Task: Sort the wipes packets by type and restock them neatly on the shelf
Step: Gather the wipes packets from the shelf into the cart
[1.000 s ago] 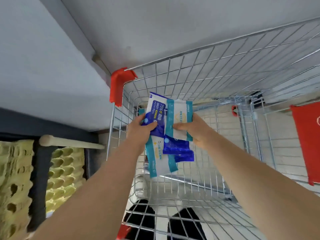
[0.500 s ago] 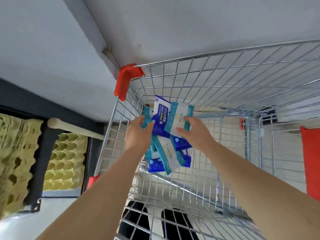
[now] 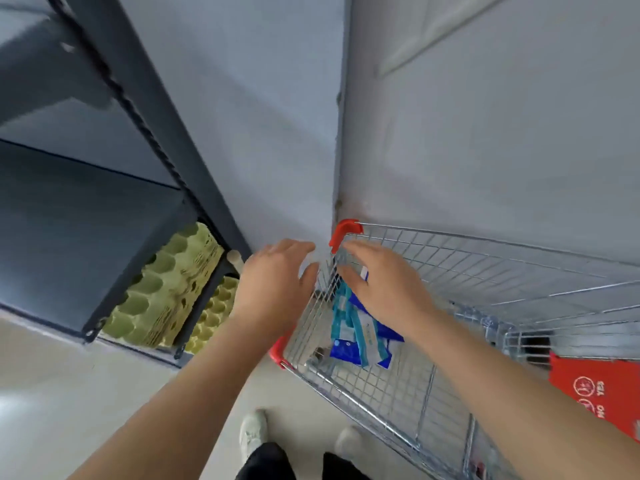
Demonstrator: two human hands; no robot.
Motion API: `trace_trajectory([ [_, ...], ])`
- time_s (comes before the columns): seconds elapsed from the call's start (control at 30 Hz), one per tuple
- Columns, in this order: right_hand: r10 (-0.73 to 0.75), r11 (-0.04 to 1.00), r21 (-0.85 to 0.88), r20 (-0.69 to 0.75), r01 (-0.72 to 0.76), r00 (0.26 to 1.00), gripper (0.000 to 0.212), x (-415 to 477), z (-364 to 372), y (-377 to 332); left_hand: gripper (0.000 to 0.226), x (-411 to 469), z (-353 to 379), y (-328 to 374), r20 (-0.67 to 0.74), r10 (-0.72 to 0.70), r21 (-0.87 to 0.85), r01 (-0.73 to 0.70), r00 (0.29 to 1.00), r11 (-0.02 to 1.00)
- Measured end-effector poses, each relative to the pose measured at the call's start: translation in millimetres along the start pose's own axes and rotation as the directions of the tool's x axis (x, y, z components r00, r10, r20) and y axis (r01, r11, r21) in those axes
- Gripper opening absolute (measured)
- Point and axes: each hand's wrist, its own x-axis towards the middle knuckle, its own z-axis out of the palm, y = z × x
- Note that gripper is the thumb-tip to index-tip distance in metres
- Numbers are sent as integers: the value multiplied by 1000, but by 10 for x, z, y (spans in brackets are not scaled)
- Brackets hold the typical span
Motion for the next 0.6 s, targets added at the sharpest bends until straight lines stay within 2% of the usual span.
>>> trace_trajectory([
  [0.1, -147, 987, -77, -37, 144, 988, 46, -61, -257, -580, 34, -255, -604, -77, -108, -2, 28, 5, 994, 1000],
  [0.3, -353, 931, -129, -90, 341, 931, 48, -145, -434, -1730, 33, -831, -1637, -516, -294, -62, 41, 77, 954, 996],
  [0.47, -463, 885, -133, -138, 447, 875, 48, -143, -251, -2815, 36, -1260, -2422, -1181, -403, -96, 60, 131, 910, 990],
  [0.6, -496, 868, -120, -168, 482, 852, 47, -128, 25, -3685, 34, -1551, -3030, -1791, -444, -107, 80, 158, 890, 984],
])
